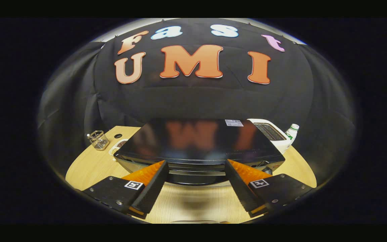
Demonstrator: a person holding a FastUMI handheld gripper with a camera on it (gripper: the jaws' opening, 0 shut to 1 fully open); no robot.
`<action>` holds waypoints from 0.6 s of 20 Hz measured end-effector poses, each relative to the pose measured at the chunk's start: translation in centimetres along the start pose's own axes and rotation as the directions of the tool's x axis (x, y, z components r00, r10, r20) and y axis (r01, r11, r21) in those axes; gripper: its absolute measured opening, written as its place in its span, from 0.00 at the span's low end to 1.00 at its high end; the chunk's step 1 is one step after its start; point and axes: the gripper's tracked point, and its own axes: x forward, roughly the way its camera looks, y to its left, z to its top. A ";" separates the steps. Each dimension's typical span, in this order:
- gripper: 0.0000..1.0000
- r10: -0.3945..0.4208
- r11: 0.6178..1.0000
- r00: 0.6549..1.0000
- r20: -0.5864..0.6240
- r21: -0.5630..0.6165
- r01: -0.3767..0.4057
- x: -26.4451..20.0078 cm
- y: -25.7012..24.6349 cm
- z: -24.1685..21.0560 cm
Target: Open the toaster oven, put the food inside, and close the toaster oven door.
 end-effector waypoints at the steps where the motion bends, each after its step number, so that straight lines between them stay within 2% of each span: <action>1: 1.00 0.001 1.000 1.000 0.000 -0.001 -0.001 -0.5 0.0 -0.3; 12: 0.99 -0.012 0.999 1.000 -0.022 -0.040 0.011 -5.7 0.0 -5.8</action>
